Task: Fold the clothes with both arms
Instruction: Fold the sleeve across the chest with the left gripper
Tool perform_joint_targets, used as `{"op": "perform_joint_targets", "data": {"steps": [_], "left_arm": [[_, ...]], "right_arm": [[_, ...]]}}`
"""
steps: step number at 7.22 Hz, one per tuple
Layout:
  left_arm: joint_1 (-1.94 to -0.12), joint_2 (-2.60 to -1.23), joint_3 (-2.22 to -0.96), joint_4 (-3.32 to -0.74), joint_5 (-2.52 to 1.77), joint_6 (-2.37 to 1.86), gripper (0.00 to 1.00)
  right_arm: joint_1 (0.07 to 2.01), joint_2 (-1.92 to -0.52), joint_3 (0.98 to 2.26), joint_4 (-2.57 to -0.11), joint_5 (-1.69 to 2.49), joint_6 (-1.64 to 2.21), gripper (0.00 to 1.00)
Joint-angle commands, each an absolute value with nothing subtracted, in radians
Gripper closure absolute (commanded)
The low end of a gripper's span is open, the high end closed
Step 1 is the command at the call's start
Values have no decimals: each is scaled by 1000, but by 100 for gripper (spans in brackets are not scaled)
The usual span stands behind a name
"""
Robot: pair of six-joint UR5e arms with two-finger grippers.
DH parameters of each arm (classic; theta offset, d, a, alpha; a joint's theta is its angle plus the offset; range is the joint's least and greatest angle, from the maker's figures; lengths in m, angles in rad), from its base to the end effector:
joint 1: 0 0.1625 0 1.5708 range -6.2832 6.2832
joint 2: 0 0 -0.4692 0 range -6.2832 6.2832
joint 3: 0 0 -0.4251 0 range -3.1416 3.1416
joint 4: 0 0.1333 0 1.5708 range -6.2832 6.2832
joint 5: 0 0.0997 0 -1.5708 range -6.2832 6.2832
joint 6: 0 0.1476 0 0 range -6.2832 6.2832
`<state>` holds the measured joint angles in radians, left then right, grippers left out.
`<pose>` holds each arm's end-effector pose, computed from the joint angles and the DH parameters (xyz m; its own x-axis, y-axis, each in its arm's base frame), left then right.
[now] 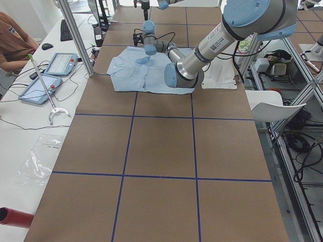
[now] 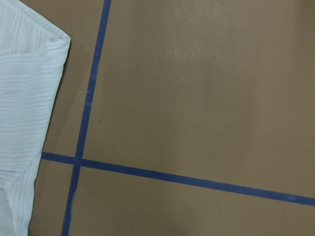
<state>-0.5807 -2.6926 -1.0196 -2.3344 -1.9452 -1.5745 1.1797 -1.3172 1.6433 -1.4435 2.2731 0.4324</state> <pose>0.7402 -0.5806 0.0718 0.1952 -0.1322 -0.9718 0.2141 0.9727 -0.0893 -0.2163 -0.6241 0.5381 0.6864 -0.1535 0.7108 0.0606 0.9862 0.1544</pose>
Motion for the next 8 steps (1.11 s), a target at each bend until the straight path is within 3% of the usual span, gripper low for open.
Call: {"op": "perform_joint_targets", "data": {"steps": [1, 3, 4, 7, 8], "left_arm": [[-572, -2677, -1031, -2362, -1931, -1574, 0], [-592, -2599, -1153, -2289, -1966, -1566, 0], [-613, -2535, -1284, -2157, -2005, -1487, 0], [-699, -2195, -1882, -1782, -1997, -1242, 0], [-736, -2077, -1992, -1778, -1993, -1179, 0]], "right_arm": [[1178, -1304, 1646, -1443, 2302, 439, 0], [1154, -1311, 1698, -1439, 2318, 528, 0], [1110, -1322, 1757, -1439, 2294, 616, 0], [973, -1393, 1960, -1439, 2217, 816, 0], [944, -1422, 2011, -1439, 2185, 837, 0]]}}
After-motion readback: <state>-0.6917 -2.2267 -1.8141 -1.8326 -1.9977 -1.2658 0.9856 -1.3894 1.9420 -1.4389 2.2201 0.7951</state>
